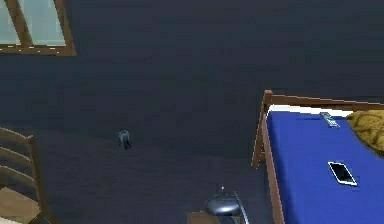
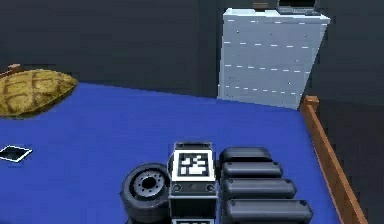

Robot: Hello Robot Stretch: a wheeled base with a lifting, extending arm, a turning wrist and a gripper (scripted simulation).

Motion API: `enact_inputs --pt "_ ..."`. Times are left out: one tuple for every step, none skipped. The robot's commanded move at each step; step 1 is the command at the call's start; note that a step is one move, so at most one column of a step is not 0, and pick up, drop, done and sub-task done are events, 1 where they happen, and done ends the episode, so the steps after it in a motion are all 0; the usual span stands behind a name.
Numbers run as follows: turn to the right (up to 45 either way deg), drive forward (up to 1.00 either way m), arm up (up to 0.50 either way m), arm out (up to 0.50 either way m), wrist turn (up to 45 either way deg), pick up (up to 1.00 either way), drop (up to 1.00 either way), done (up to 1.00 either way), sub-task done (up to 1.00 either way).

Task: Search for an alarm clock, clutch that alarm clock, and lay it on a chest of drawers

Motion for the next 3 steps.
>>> enact_inputs --pt "0.0 0.60 0.00 0.00 0.0 0.00 0.00 0.00 0.00" --pt "-45.0 0.00 0.00 0.00 0.0 0.00 0.00 0.00 0.00" --pt "-3.0 0.00 0.00 0.00 0.0 0.00 0.00 0.00 0.00"
